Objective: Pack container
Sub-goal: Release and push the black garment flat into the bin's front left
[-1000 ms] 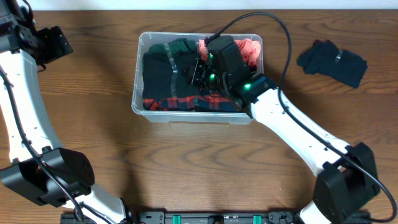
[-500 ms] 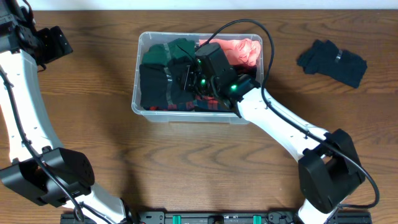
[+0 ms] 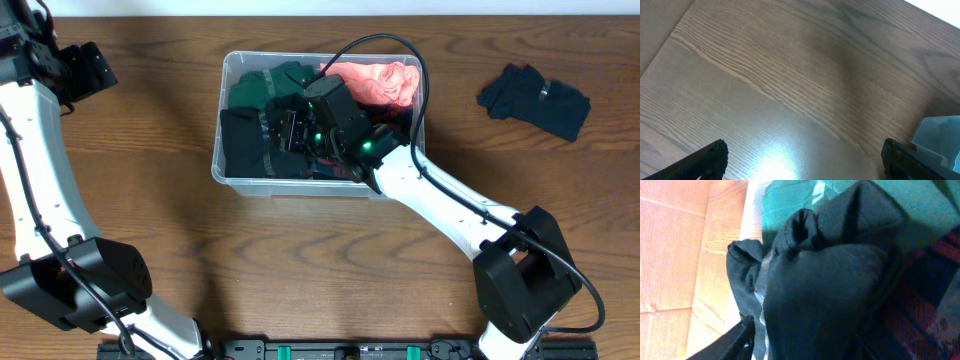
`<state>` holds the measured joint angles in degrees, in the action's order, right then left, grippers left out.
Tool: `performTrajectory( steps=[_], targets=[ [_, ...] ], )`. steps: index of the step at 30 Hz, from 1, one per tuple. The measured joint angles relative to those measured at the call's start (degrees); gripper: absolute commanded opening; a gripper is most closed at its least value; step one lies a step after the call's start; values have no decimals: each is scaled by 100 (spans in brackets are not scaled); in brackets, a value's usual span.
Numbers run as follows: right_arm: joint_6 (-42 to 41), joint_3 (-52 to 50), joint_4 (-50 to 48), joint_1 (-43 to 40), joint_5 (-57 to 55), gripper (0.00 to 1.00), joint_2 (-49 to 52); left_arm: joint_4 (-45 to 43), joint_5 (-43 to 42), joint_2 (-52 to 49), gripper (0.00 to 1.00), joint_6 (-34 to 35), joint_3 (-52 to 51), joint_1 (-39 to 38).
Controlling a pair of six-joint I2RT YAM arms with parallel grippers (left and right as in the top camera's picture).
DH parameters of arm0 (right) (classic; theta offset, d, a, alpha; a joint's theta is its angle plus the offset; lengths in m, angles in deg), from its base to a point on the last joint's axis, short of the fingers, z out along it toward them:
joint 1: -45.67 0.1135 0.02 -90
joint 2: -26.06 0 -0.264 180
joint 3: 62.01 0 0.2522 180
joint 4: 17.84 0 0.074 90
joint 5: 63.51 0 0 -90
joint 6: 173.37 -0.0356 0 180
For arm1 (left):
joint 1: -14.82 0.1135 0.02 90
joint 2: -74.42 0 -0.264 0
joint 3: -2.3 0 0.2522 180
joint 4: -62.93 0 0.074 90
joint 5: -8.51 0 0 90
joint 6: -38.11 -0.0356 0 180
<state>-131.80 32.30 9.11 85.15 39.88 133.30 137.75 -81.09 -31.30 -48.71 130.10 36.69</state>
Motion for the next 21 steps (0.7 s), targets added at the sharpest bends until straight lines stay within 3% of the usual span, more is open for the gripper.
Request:
performTrajectory(
  steps=[13, 16, 21],
  targets=[
    [444, 0, 210, -354, -83, 73, 20, 2, 0, 0, 98, 0, 0, 0],
    [748, 0, 245, -455, -221, 81, 20, 2, 0, 0, 98, 0, 0, 0],
    [1589, 9, 391, -481, -476, 84, 20, 0, 0, 0, 98, 0, 0, 0]
  ],
)
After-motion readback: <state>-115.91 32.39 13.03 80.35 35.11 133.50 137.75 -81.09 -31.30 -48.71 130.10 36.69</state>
